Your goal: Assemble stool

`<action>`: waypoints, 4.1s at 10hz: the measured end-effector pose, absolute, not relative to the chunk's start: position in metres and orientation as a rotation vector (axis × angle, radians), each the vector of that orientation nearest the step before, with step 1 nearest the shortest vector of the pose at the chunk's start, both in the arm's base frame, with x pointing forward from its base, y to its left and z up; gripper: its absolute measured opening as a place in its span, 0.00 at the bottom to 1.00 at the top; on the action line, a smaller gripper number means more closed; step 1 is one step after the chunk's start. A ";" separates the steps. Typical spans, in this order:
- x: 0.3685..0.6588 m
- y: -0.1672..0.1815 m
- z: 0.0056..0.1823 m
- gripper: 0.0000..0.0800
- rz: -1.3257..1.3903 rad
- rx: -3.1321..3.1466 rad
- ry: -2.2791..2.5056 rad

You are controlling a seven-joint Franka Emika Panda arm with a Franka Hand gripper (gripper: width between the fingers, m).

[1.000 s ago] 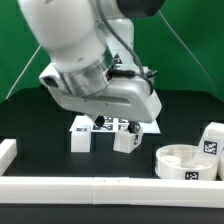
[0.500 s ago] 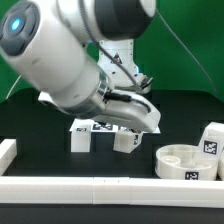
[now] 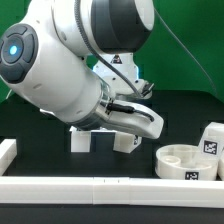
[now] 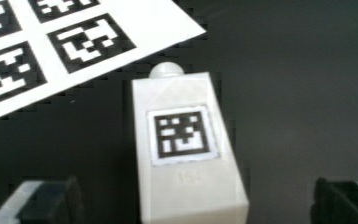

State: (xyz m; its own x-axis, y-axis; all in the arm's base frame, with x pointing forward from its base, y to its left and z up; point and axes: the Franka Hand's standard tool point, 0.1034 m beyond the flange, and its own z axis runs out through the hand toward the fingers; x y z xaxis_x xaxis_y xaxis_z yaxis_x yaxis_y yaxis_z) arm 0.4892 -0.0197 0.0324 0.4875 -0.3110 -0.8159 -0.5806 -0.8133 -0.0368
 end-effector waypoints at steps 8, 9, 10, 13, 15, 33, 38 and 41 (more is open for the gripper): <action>0.485 -0.002 0.018 0.81 1.154 -2.477 0.588; 0.485 -0.002 0.018 0.81 1.155 -2.477 0.588; 0.485 -0.002 0.018 0.81 1.155 -2.478 0.587; 0.485 -0.003 0.018 0.48 1.155 -2.475 0.589; 0.485 -0.003 0.018 0.42 1.155 -2.475 0.589; 0.576 0.011 0.125 0.42 0.487 -2.743 0.503; 0.613 0.008 0.148 0.42 -0.042 -2.880 0.434; 0.617 0.008 0.140 0.42 -0.434 -2.934 0.436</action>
Offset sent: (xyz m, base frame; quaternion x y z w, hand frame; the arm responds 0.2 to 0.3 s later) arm 0.0000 0.0000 0.0000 0.0000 0.0000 0.0000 1.0000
